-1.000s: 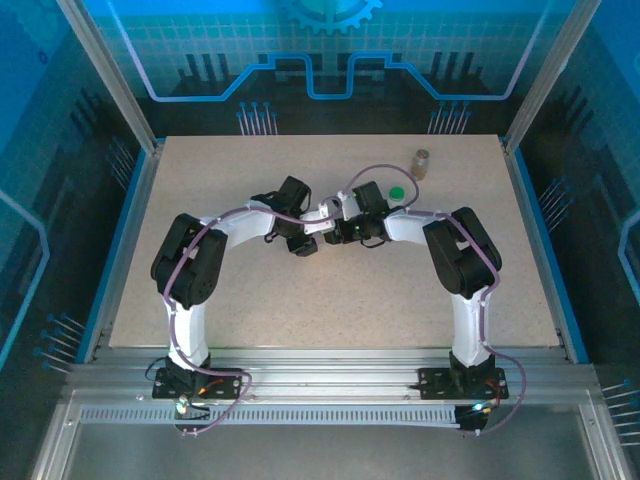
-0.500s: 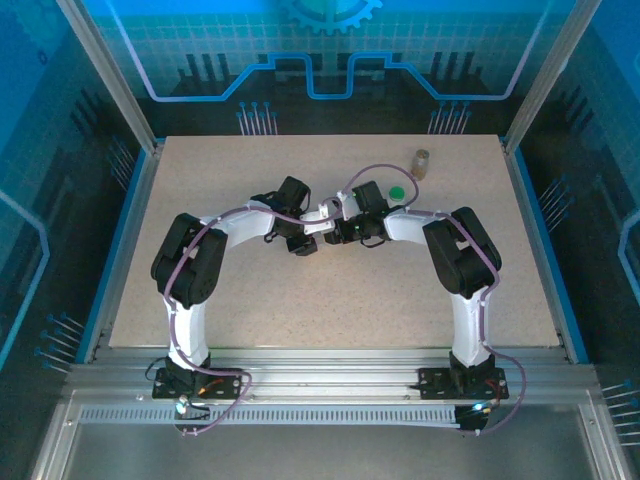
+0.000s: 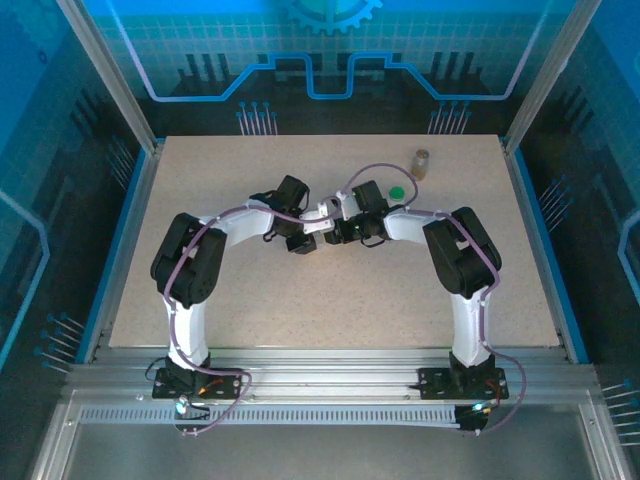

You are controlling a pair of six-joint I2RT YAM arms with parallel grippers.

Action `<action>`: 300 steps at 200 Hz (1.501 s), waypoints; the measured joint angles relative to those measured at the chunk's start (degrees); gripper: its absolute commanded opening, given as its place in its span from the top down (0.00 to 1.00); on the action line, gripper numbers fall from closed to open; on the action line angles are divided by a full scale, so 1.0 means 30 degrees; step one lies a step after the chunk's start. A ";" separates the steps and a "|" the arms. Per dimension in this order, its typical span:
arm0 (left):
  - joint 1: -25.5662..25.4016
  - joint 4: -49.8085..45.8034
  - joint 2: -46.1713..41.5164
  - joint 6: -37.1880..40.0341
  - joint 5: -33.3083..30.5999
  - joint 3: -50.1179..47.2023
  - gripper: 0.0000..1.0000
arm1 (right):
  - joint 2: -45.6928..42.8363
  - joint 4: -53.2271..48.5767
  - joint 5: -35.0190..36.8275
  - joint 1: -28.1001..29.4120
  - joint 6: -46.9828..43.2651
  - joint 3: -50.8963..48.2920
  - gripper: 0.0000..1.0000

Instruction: Sort the pills into containers

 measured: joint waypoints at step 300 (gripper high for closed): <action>0.0408 0.2229 -0.0801 0.0466 0.0568 -0.1413 0.10 | 0.0350 -0.2229 0.0204 -0.0015 -0.0954 0.1377 0.58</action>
